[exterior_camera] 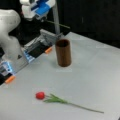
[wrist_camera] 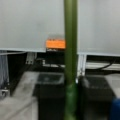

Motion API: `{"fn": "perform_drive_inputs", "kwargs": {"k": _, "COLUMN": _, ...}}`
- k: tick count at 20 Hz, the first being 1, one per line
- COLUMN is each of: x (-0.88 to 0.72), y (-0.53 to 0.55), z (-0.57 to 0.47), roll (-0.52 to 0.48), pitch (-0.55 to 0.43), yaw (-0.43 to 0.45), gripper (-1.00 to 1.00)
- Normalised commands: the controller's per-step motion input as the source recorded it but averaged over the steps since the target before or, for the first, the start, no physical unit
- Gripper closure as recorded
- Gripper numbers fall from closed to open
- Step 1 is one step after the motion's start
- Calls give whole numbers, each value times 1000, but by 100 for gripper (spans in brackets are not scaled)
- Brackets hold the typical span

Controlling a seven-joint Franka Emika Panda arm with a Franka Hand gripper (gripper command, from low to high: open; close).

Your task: Flower insertion into a vase

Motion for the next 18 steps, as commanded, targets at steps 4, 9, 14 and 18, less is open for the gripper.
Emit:
{"fn": "perform_drive_inputs", "kwargs": {"k": 4, "x": -64, "y": -330, "z": -183, "roll": 190, "pitch": 106, "yaw": -154, "gripper": 100}}
{"fn": "perform_drive_inputs", "kwargs": {"k": 9, "x": 96, "y": -246, "z": -41, "roll": 162, "pitch": 256, "yaw": -147, "gripper": 100}}
{"fn": "perform_drive_inputs", "kwargs": {"k": 14, "x": 162, "y": -70, "z": 79, "roll": 74, "pitch": 408, "yaw": -71, "gripper": 100}}
{"fn": "perform_drive_inputs", "kwargs": {"k": 18, "x": 215, "y": 0, "z": 246, "roll": 37, "pitch": 503, "yaw": 18, "gripper": 100}}
